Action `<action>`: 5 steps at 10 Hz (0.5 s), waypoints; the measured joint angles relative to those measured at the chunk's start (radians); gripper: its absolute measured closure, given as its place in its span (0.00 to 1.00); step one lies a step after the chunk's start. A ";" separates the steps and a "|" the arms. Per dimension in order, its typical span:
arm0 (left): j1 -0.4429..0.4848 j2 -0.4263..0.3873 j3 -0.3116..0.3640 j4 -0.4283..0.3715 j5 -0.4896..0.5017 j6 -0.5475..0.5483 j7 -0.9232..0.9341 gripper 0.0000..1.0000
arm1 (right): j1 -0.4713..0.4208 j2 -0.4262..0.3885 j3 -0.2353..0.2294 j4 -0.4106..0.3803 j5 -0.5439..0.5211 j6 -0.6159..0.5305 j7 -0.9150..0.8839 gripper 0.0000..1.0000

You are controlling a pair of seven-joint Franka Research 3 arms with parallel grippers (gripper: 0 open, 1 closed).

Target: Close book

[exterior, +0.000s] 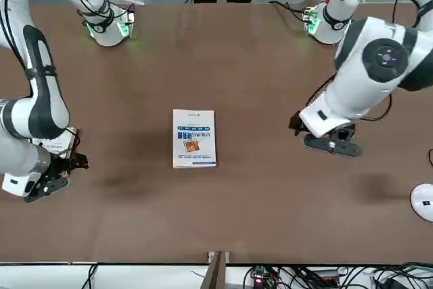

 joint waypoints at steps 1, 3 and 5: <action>0.012 -0.013 0.000 -0.014 -0.001 0.000 0.000 0.00 | 0.029 -0.015 -0.034 0.013 -0.001 -0.022 0.023 0.00; 0.033 -0.045 -0.001 -0.051 -0.001 -0.001 0.000 0.00 | 0.073 -0.072 -0.070 0.032 -0.002 -0.093 0.114 0.00; 0.056 -0.075 -0.001 -0.086 -0.001 -0.001 0.000 0.00 | 0.081 -0.157 -0.077 0.042 -0.002 -0.203 0.208 0.00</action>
